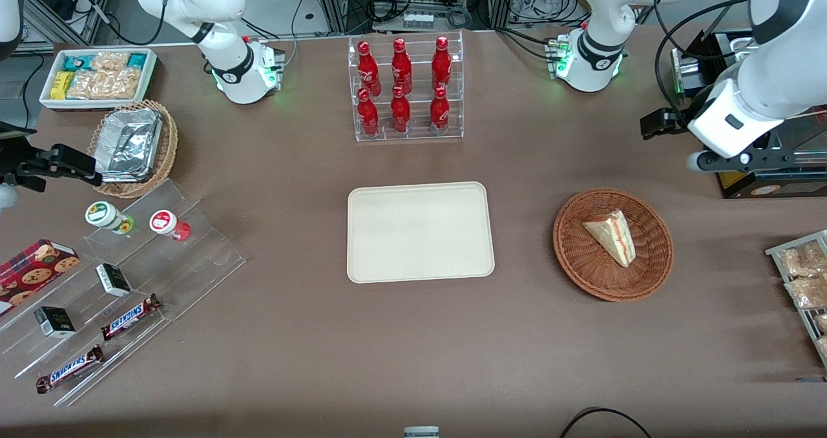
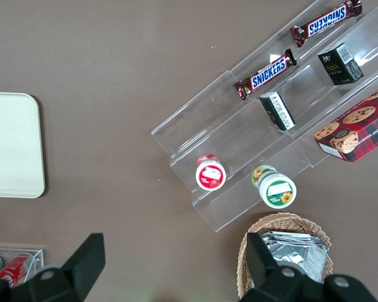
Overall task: Place sandwich from basket to tray
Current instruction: 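Move the left gripper over the sandwich in the wicker basket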
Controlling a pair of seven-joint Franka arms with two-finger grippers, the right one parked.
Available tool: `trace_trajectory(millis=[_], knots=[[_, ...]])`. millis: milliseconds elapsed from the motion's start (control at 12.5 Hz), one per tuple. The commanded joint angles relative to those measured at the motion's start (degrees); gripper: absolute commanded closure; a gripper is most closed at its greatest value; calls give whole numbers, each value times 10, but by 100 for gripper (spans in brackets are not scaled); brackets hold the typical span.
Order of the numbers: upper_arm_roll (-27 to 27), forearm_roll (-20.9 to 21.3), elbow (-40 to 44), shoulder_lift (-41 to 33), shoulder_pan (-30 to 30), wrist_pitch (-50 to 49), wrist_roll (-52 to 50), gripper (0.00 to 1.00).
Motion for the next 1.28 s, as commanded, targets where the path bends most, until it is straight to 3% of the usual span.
trace_trajectory(millis=[0,400,1200], knots=[[11,-9,14,1,-5,-16,16,0],[12,-2,-15,21,-4,45,12,0],[12,20,-175,29,0,252,5,0]])
